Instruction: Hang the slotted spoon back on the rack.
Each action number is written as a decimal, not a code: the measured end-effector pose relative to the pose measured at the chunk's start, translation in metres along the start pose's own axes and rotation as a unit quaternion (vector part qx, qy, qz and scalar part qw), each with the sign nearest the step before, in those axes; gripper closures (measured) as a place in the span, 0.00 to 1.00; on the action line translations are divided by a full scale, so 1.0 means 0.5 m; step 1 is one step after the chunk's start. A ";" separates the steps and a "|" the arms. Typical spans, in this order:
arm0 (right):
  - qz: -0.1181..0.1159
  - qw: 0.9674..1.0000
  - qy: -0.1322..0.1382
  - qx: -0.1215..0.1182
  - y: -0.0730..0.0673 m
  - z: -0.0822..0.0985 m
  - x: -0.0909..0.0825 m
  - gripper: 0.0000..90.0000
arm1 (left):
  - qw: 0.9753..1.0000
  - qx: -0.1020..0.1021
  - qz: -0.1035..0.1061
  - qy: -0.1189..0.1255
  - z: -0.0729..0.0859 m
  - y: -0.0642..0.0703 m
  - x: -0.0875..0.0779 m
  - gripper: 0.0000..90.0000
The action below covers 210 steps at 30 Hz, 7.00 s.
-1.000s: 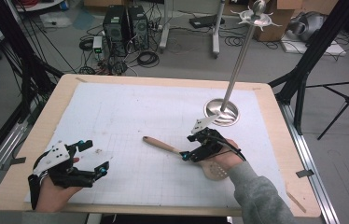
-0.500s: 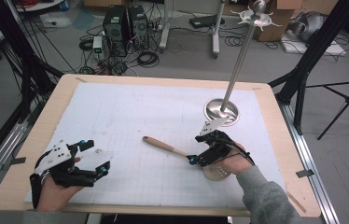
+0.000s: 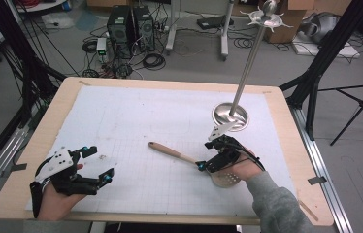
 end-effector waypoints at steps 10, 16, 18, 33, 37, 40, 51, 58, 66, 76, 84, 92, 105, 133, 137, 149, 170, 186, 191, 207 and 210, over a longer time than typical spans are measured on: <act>-0.005 1.000 -0.018 -0.016 -0.002 0.006 0.013 0.16 | 1.000 -0.002 -0.002 -0.001 0.002 0.000 0.000 0.03; -0.010 0.999 -0.037 -0.022 -0.003 0.011 0.025 0.17 | 1.000 -0.003 -0.002 -0.002 0.003 0.001 0.000 0.03; -0.011 0.999 -0.042 -0.023 -0.004 0.013 0.030 0.18 | 1.000 -0.003 -0.002 -0.003 0.004 0.000 0.000 0.03; -0.012 0.996 -0.087 -0.027 -0.004 0.026 0.050 0.35 | 1.000 -0.001 -0.001 -0.006 0.006 -0.001 0.001 0.03; -0.012 0.994 -0.102 -0.028 -0.007 0.031 0.054 0.42 | 1.000 -0.002 -0.001 -0.004 0.005 0.000 0.001 0.03; -0.011 0.994 -0.107 -0.032 -0.007 0.033 0.056 0.50 | 1.000 -0.002 -0.001 -0.005 0.006 -0.001 0.001 0.03; -0.004 0.992 -0.122 -0.031 -0.004 0.037 0.060 0.68 | 1.000 -0.002 0.001 -0.007 0.009 0.001 0.005 0.03; 0.015 0.990 -0.129 -0.058 -0.005 0.039 0.060 0.71 | 1.000 -0.002 0.001 -0.008 0.009 0.001 0.005 0.03; 0.021 0.990 -0.125 -0.060 -0.009 0.039 0.060 0.85 | 1.000 -0.003 0.002 -0.008 0.010 0.001 0.006 0.03; 0.005 0.991 -0.123 -0.046 -0.011 0.040 0.057 0.87 | 1.000 -0.005 0.003 -0.005 0.008 0.000 0.002 0.03; -0.006 0.994 -0.107 -0.019 -0.004 0.052 0.037 0.87 | 1.000 -0.006 -0.001 0.000 0.005 -0.005 -0.003 0.03; -0.008 0.998 -0.065 -0.010 0.000 0.044 0.002 0.87 | 1.000 -0.006 0.002 -0.002 0.005 -0.003 0.002 0.03; -0.014 1.000 -0.015 -0.005 0.008 0.039 -0.050 0.87 | 1.000 -0.008 0.008 -0.002 0.005 -0.003 0.013 0.03; 0.019 0.995 0.097 0.017 0.055 0.049 -0.186 0.87 | 1.000 -0.007 0.022 -0.008 0.007 0.003 0.038 0.03; 0.033 0.993 0.112 0.018 0.065 0.050 -0.203 0.87 | 1.000 -0.006 0.021 -0.009 0.007 0.002 0.038 0.03; 0.055 0.987 0.149 0.036 0.088 0.063 -0.253 0.87 | 1.000 -0.007 0.015 -0.007 0.008 -0.001 0.033 0.03; 0.107 0.971 0.204 0.057 0.143 0.097 -0.353 0.87 | 1.000 -0.012 0.019 -0.007 0.010 -0.006 0.034 0.03; 0.129 0.957 0.249 0.070 0.164 0.092 -0.412 0.87 | 1.000 -0.013 0.020 -0.008 0.011 -0.005 0.036 0.03; 0.130 0.951 0.268 0.082 0.170 0.092 -0.424 0.87 | 1.000 -0.015 0.018 -0.007 0.012 -0.007 0.036 0.03; 0.142 0.935 0.308 0.100 0.185 0.085 -0.451 0.87 | 1.000 -0.012 0.018 -0.010 0.015 -0.006 0.036 0.03; 0.140 0.936 0.306 0.102 0.189 0.087 -0.454 0.87 | 1.000 -0.013 0.018 -0.010 0.015 -0.006 0.036 0.03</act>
Point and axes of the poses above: each handheld gripper's, and its own axes: x roughly forward along the jaws, z roughly out of its underside, y roughly to its right, the point moved 9 cm from there along x, roughly forward along the jaws, and after that the axes turned 1 degree about y, right-handed, at the moved point
